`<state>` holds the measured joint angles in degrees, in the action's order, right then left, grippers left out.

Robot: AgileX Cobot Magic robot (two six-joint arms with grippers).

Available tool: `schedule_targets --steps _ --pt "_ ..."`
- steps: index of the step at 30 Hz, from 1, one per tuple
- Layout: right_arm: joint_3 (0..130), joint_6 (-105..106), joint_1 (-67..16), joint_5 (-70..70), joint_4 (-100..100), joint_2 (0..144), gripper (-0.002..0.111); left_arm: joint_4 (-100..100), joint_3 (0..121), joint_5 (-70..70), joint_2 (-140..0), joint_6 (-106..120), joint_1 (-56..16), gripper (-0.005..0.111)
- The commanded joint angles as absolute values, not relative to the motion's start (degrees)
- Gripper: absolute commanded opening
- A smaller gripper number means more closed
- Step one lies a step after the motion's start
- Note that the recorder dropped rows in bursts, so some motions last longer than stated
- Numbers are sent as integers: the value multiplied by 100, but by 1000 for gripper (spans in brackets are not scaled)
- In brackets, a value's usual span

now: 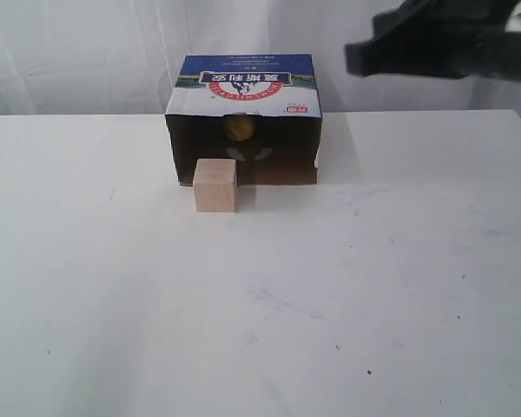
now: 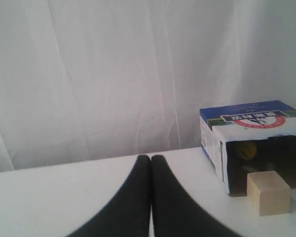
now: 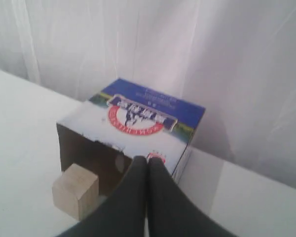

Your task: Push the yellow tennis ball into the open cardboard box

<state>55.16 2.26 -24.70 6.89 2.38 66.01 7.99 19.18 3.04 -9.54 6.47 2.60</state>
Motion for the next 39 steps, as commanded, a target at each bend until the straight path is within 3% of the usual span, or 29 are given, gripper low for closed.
schedule_targets --steps 1,5,14,22,39 --pt "4915 281 -2447 892 330 5244 0 855 1949 -437 -337 1058 267 0" --pt "3937 281 -2447 650 321 3972 0 843 1949 -1576 0 1056 267 0" --pt "2106 0 -2447 558 267 2171 0 882 1844 -2094 0 799 267 0" --pt "1161 -344 -2447 -687 251 2232 0 895 1138 -2259 0 -685 267 0" --pt "851 -522 -2447 -674 188 2422 0 896 1128 -2229 0 -563 267 0"
